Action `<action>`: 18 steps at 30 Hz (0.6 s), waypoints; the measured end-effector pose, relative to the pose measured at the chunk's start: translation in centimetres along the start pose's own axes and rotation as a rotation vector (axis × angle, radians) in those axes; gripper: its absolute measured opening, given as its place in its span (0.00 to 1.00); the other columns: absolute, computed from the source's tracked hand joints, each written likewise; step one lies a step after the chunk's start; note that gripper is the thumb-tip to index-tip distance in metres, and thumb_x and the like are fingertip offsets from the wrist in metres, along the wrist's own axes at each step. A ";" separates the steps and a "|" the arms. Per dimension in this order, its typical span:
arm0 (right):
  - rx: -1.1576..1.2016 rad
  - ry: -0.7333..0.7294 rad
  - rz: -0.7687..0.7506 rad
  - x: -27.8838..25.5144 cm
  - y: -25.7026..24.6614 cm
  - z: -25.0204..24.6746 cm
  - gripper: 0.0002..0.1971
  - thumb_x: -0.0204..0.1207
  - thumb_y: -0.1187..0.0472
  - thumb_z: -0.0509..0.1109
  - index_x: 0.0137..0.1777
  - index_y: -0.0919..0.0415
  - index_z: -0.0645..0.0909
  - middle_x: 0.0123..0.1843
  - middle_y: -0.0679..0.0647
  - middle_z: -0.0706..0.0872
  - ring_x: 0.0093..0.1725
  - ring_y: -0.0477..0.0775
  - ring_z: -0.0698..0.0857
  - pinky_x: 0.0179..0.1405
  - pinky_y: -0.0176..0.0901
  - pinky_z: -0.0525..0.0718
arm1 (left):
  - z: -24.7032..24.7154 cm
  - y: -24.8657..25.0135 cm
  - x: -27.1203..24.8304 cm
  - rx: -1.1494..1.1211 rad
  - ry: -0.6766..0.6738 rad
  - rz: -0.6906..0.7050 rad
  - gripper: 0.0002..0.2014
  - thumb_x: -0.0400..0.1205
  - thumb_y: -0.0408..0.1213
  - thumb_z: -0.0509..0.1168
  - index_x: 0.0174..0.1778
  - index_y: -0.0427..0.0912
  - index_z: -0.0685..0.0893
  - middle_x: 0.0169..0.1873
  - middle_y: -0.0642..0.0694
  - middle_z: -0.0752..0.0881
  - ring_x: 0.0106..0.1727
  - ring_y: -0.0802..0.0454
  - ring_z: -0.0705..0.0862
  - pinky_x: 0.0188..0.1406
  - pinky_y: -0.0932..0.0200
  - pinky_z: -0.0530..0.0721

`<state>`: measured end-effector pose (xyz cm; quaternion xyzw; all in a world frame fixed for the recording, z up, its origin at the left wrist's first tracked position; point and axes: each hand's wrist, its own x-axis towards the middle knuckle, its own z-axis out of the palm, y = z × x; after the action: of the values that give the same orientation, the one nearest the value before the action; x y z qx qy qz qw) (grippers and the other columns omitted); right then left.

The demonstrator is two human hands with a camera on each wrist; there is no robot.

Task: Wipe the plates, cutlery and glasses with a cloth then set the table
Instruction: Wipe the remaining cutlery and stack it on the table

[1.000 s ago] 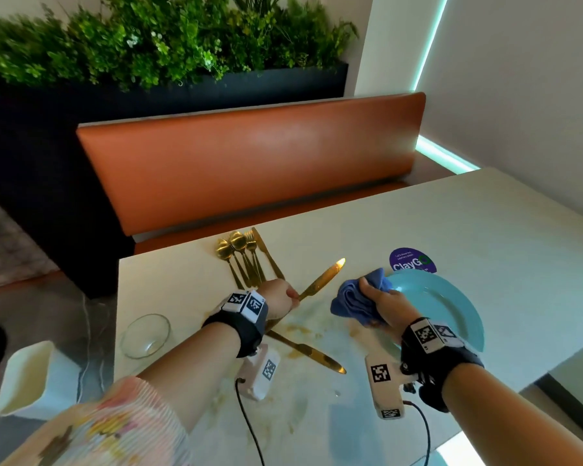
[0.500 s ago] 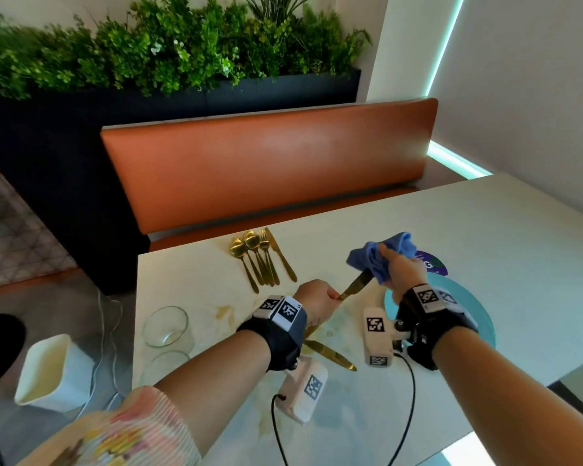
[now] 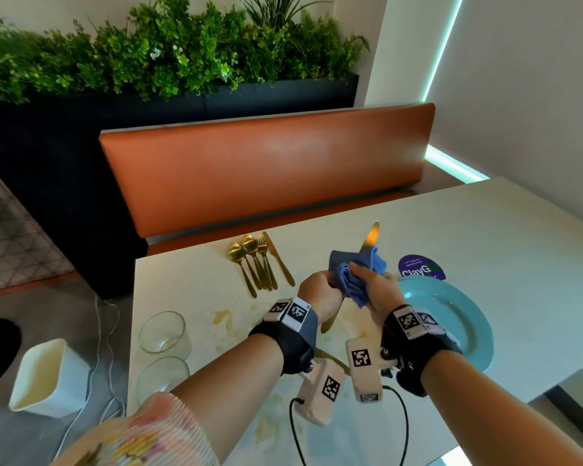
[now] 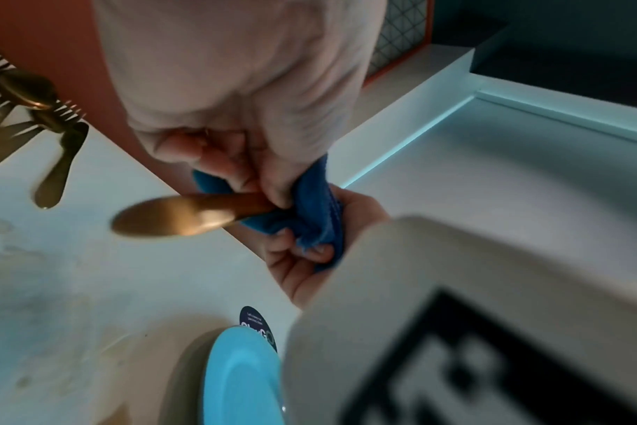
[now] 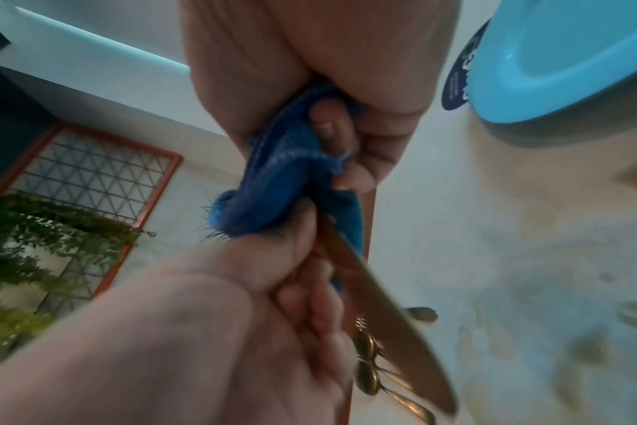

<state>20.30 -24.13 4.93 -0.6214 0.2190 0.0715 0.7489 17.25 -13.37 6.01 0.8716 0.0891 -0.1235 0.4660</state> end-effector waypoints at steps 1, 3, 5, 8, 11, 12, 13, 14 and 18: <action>0.026 0.028 -0.005 0.4 -0.6 -0.1 0.11 0.74 0.63 0.73 0.51 0.69 0.79 0.38 0.59 0.84 0.36 0.56 0.84 0.37 0.46 0.86 | -0.1 -0.1 -0.1 -0.020 -0.008 -0.004 0.09 0.83 0.40 0.62 0.55 0.43 0.84 0.54 0.39 0.87 0.59 0.39 0.83 0.52 0.57 0.78; 0.062 0.075 0.006 1.3 -1.9 -0.7 0.11 0.74 0.60 0.73 0.49 0.67 0.78 0.39 0.58 0.83 0.37 0.55 0.84 0.43 0.49 0.85 | -0.3 -0.8 -0.6 -0.031 -0.057 -0.048 0.13 0.84 0.46 0.62 0.59 0.44 0.83 0.57 0.42 0.85 0.61 0.44 0.82 0.54 0.58 0.75; 0.081 0.106 0.018 1.7 -2.9 -1.3 0.11 0.74 0.58 0.73 0.47 0.63 0.76 0.40 0.56 0.83 0.37 0.53 0.84 0.38 0.45 0.85 | -0.4 -1.7 -0.9 -0.009 -0.127 -0.078 0.15 0.85 0.46 0.59 0.59 0.42 0.85 0.59 0.45 0.85 0.57 0.49 0.80 0.53 0.60 0.72; 0.069 0.113 0.038 1.9 -2.8 -1.6 0.14 0.74 0.57 0.73 0.52 0.62 0.73 0.41 0.55 0.82 0.37 0.52 0.84 0.33 0.42 0.82 | -0.2 -2.5 -0.8 -0.066 -0.147 -0.092 0.14 0.85 0.43 0.59 0.50 0.41 0.89 0.55 0.48 0.89 0.57 0.53 0.81 0.55 0.61 0.70; 0.090 0.107 0.029 1.3 -2.3 -1.5 0.08 0.76 0.60 0.71 0.44 0.61 0.74 0.39 0.54 0.81 0.36 0.51 0.82 0.31 0.40 0.83 | -0.1 -2.6 -0.9 -0.122 -0.135 -0.110 0.13 0.85 0.40 0.60 0.45 0.43 0.89 0.53 0.49 0.90 0.56 0.55 0.81 0.55 0.61 0.69; 0.099 0.102 0.017 1.2 -2.1 -1.5 0.08 0.76 0.61 0.71 0.42 0.61 0.74 0.38 0.53 0.81 0.35 0.50 0.82 0.28 0.38 0.83 | 0.0 -2.7 -0.8 -0.131 -0.124 -0.107 0.13 0.85 0.39 0.60 0.45 0.43 0.89 0.52 0.49 0.90 0.55 0.55 0.82 0.55 0.62 0.70; 0.093 0.093 0.007 1.0 -1.8 -1.5 0.08 0.76 0.61 0.70 0.41 0.61 0.75 0.37 0.54 0.81 0.34 0.50 0.82 0.23 0.36 0.83 | 0.1 -2.8 -0.7 -0.142 -0.106 -0.100 0.13 0.85 0.39 0.59 0.47 0.42 0.89 0.50 0.48 0.90 0.54 0.55 0.82 0.54 0.63 0.71; 0.073 0.076 0.011 0.7 -1.4 -1.4 0.07 0.77 0.61 0.70 0.41 0.62 0.75 0.37 0.54 0.81 0.32 0.50 0.83 0.19 0.33 0.83 | 0.2 -2.7 -0.6 -0.153 -0.089 -0.096 0.13 0.85 0.38 0.59 0.49 0.40 0.89 0.49 0.46 0.91 0.52 0.55 0.82 0.53 0.64 0.72; -0.003 -0.043 0.087 -0.5 1.4 -0.7 0.05 0.77 0.64 0.69 0.42 0.66 0.78 0.37 0.60 0.83 0.32 0.55 0.84 0.17 0.36 0.84 | 0.9 -2.2 -0.1 -0.055 -0.071 -0.073 0.13 0.82 0.34 0.60 0.56 0.35 0.87 0.55 0.40 0.89 0.54 0.47 0.84 0.53 0.59 0.80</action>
<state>19.13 -24.41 3.79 -0.6108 0.2296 0.1175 0.7486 16.49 -12.96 3.83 0.8497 0.1077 -0.1690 0.4877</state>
